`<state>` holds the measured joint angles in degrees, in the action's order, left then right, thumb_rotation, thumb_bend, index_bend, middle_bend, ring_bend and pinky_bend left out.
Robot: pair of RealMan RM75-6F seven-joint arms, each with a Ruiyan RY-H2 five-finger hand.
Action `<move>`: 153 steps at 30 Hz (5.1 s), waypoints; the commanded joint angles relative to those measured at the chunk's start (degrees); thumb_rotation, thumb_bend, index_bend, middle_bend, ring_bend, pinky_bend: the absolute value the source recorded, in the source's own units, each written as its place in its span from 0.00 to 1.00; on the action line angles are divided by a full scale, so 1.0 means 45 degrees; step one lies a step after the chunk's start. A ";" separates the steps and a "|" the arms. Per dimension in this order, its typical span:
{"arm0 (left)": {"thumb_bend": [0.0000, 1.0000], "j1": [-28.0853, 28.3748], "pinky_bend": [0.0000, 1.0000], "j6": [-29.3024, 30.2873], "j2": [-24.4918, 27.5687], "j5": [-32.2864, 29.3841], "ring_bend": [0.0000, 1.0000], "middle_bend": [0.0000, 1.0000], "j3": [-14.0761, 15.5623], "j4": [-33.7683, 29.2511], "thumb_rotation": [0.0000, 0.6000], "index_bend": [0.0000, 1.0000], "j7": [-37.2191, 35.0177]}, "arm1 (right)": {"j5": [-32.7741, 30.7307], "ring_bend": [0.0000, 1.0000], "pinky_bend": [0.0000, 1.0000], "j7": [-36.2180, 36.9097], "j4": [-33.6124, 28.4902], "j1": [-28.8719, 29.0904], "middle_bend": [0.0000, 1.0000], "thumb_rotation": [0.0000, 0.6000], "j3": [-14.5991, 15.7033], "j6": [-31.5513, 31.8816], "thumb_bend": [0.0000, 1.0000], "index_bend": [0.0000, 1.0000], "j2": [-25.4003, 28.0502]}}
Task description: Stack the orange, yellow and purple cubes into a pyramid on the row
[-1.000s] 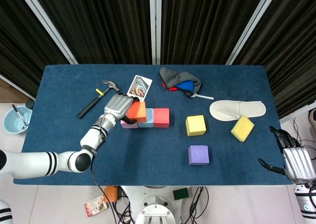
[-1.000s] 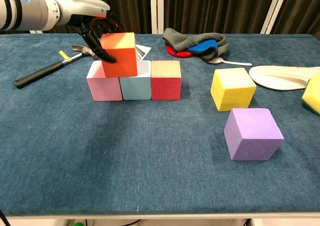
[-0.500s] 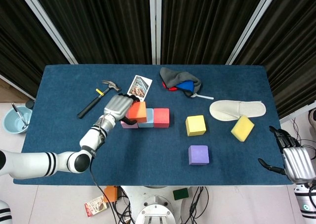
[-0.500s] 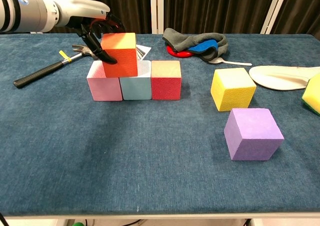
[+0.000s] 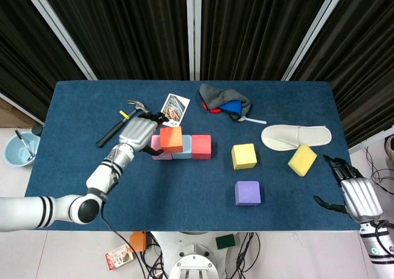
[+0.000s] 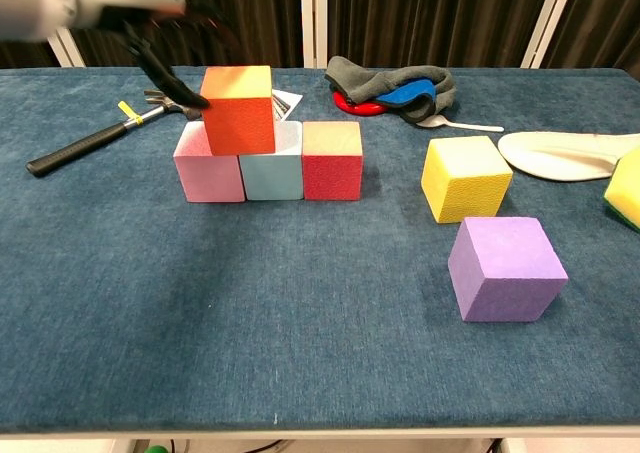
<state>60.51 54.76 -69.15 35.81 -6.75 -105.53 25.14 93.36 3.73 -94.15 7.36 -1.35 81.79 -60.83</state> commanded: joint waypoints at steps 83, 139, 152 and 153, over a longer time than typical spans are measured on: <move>0.17 -0.7963 0.14 0.3376 0.1902 0.9298 0.14 0.12 0.0718 -0.0318 0.99 0.17 -0.5296 | -1.6617 0.17 0.33 -0.8985 0.0485 1.5120 0.40 0.95 -0.2057 -0.7856 0.32 0.51 -0.4272; 0.17 -0.8491 0.14 0.3219 0.1701 0.9963 0.14 0.12 0.0581 0.0187 0.99 0.17 -0.5862 | -1.8951 0.16 0.27 -0.9956 0.0934 1.6415 0.35 0.95 -0.2122 -0.6918 0.31 0.46 -0.5403; 0.17 -0.8513 0.14 0.3151 0.1704 0.9934 0.14 0.12 0.0544 0.0177 0.99 0.17 -0.5876 | -1.9027 0.16 0.26 -1.0072 0.1127 1.6439 0.35 0.95 -0.2155 -0.6986 0.31 0.45 -0.5562; 0.17 -0.8519 0.14 0.3149 0.1697 0.9939 0.14 0.12 0.0550 0.0188 0.99 0.17 -0.5876 | -1.9043 0.16 0.26 -1.0097 0.1148 1.6450 0.35 0.95 -0.2151 -0.6980 0.31 0.45 -0.5582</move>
<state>22.17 68.93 -61.52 80.53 -4.27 -104.68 -1.30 7.71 -41.66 -89.03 81.35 -11.04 50.37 -85.91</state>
